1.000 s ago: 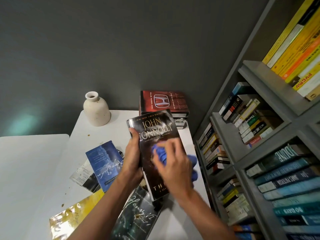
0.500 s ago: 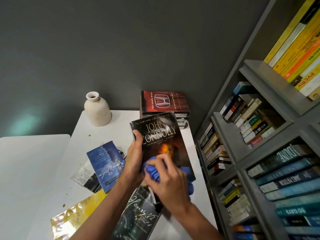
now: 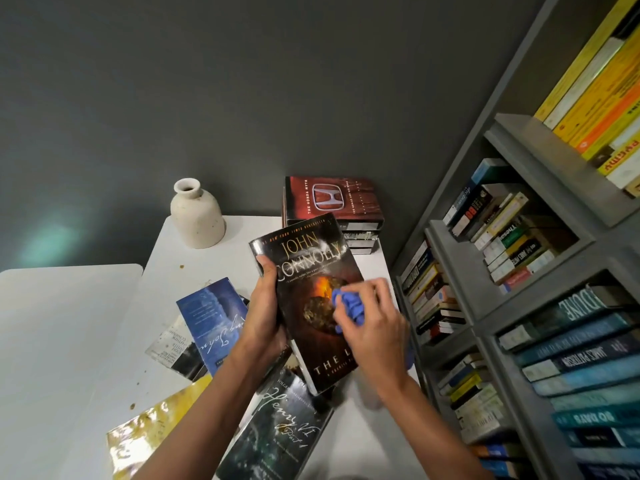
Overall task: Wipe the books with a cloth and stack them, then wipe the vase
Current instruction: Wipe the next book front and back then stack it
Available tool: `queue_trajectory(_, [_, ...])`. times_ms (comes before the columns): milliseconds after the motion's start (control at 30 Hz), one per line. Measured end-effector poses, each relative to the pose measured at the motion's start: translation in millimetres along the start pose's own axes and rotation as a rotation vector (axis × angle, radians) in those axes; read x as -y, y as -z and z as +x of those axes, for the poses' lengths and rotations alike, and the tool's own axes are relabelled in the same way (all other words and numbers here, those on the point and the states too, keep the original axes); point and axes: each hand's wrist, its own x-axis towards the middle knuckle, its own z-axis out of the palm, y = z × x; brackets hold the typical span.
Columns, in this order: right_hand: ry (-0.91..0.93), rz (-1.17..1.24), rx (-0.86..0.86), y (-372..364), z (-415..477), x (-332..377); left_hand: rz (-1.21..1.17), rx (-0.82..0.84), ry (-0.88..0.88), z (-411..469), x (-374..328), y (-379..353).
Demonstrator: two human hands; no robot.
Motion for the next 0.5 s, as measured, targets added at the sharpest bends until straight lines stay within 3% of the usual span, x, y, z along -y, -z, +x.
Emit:
queue_trajectory(67, [-0.015, -0.031, -0.035, -5.0, 13.4, 10.8, 0.029, 0.008, 0.007, -3.8, -0.2, -7.0])
queue_trajectory(233, [0.216, 0.018, 0.091, -12.6, -24.7, 39.1, 0.083, -0.084, -0.027, -2.2, -3.7, -8.3])
queue_trajectory(367, [0.135, 0.052, 0.07, 1.2, -22.7, 11.1, 0.002, -0.057, -0.032, -5.1, -5.5, -4.6])
queue_trajectory(500, [0.208, 0.063, 0.063, -5.6, -13.6, 27.1, -0.018, 0.013, 0.013, -9.7, -1.5, -12.6])
